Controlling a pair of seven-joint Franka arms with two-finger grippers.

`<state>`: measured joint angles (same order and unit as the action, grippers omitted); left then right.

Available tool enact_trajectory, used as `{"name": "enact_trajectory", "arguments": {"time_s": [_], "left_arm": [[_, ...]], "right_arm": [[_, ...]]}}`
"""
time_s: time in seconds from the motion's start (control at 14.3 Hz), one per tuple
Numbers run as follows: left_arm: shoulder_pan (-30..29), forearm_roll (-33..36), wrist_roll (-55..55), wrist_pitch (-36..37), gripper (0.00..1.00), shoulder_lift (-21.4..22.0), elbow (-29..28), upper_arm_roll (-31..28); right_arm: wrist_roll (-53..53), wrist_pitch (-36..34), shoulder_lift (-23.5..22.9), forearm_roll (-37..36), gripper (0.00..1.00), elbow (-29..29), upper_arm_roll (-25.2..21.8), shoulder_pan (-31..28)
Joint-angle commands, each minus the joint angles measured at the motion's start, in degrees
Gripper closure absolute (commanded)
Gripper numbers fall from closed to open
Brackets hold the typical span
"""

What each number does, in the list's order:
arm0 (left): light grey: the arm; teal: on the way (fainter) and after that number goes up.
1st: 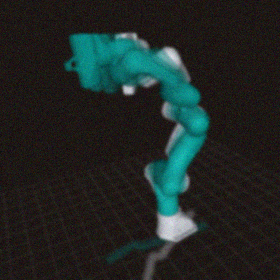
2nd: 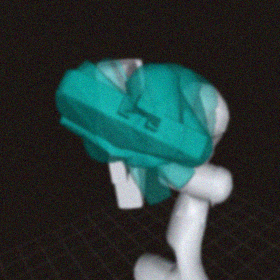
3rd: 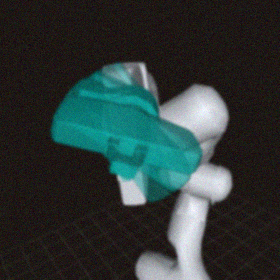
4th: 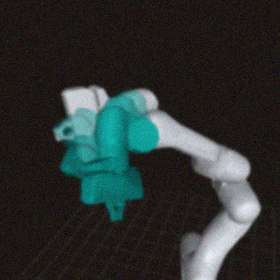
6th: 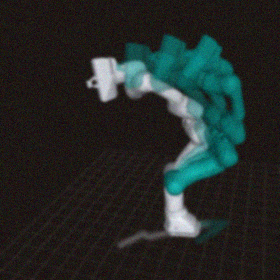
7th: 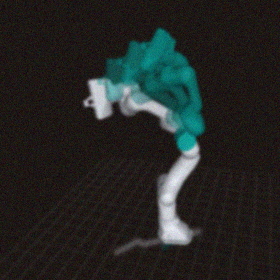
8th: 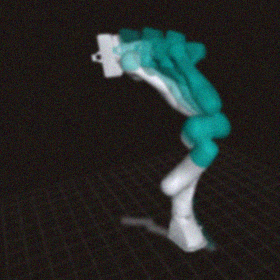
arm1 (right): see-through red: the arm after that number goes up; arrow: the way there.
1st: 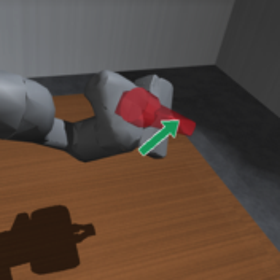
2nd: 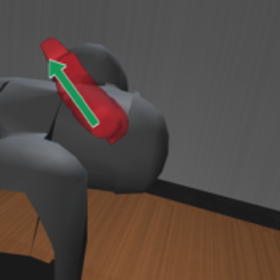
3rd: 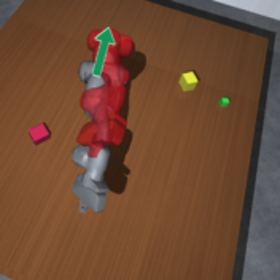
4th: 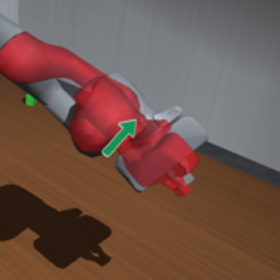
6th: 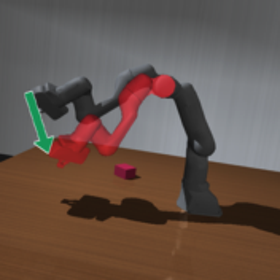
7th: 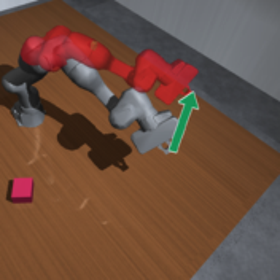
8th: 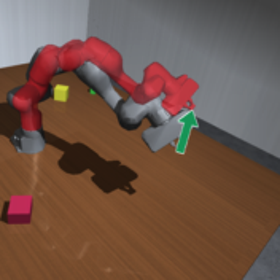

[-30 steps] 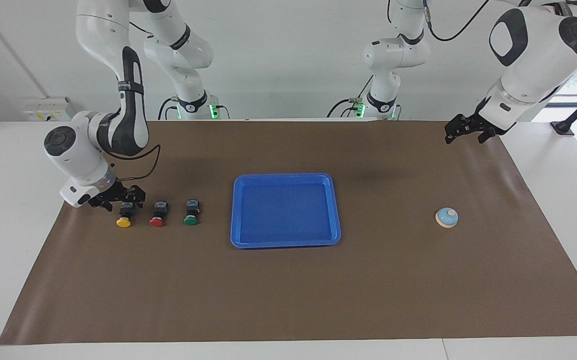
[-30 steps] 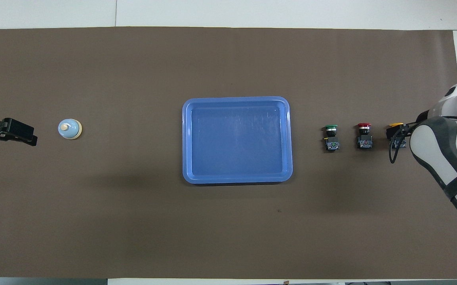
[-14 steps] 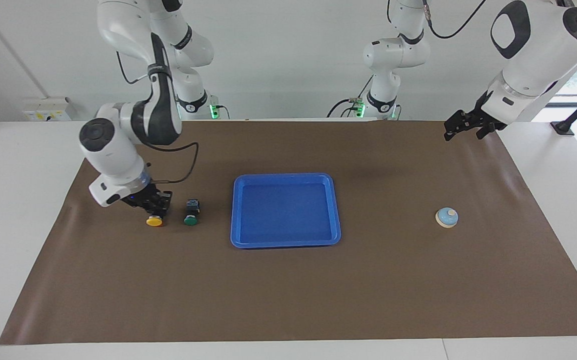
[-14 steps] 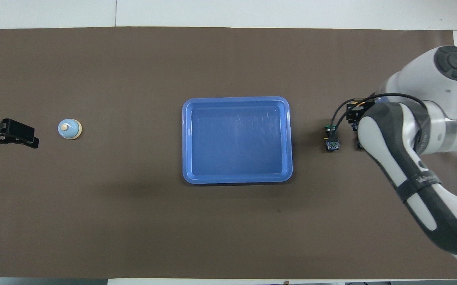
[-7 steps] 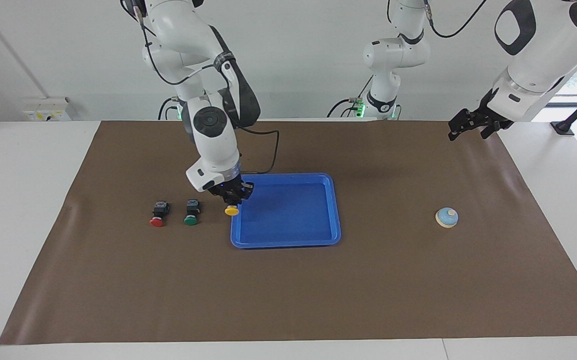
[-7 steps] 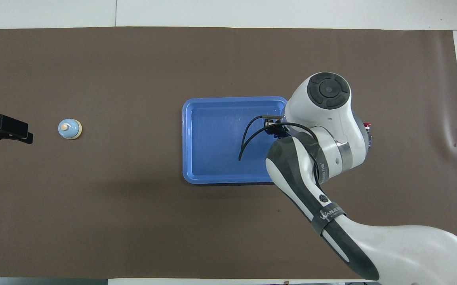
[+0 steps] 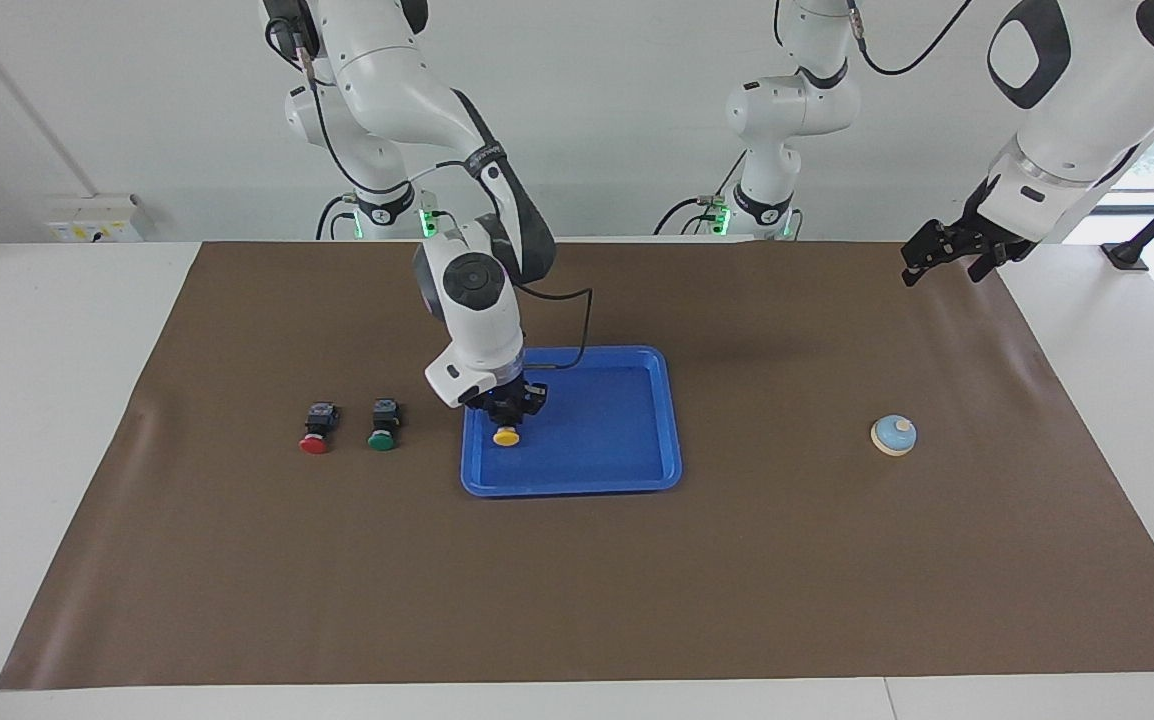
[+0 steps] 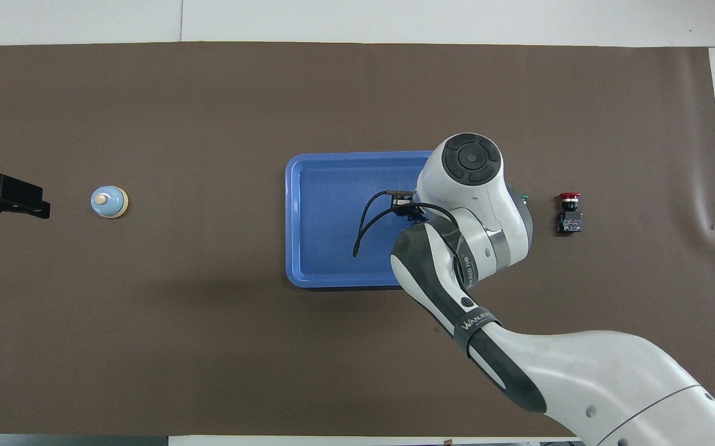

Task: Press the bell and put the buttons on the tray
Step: 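Carry the yellow button into the blue tray and release it, then move the right gripper back and grasp the red button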

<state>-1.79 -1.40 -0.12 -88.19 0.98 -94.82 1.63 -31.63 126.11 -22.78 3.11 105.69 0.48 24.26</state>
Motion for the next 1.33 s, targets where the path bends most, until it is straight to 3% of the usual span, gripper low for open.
{"name": "enact_trajectory", "arguments": {"time_s": [0.0, 0.21, 0.35, 0.56, 0.77, 0.98, 1.26], "left_arm": [[0.47, 1.05, -0.23, -0.14, 0.00, 0.60, -0.10, -0.05], [0.30, 1.05, -0.23, -0.14, 0.00, 0.60, -0.10, -0.05], [0.21, 1.05, -0.23, -0.22, 0.00, 0.60, -0.10, -0.14], [0.21, 1.05, -0.23, -0.22, 0.00, 0.60, -0.10, -0.05], [0.21, 1.05, -0.23, -0.22, 0.00, 0.60, -0.10, -0.14], [0.21, 1.14, -0.23, -0.22, 0.00, 0.69, -0.10, -0.14], [0.21, 1.05, -0.23, -0.22, 0.00, 0.60, -0.10, -0.05]], "right_arm": [[-0.71, 0.54, 0.81, 0.67, 0.00, 0.92, -0.22, 0.17], [0.33, -4.96, 2.20, 0.58, 0.00, -2.22, -0.66, -1.40], [6.18, -9.46, 4.57, 0.14, 0.00, -3.73, -0.83, -5.60], [17.36, -9.74, 6.78, 0.14, 0.00, -1.90, -0.92, -12.38], [21.86, -9.74, 8.19, -0.29, 0.00, 1.26, -0.92, -18.97], [29.67, -5.46, 9.85, -1.35, 0.00, 6.70, -0.92, -23.81], [32.58, 2.20, 11.88, -1.44, 0.00, 14.71, -1.01, -25.83]]}}
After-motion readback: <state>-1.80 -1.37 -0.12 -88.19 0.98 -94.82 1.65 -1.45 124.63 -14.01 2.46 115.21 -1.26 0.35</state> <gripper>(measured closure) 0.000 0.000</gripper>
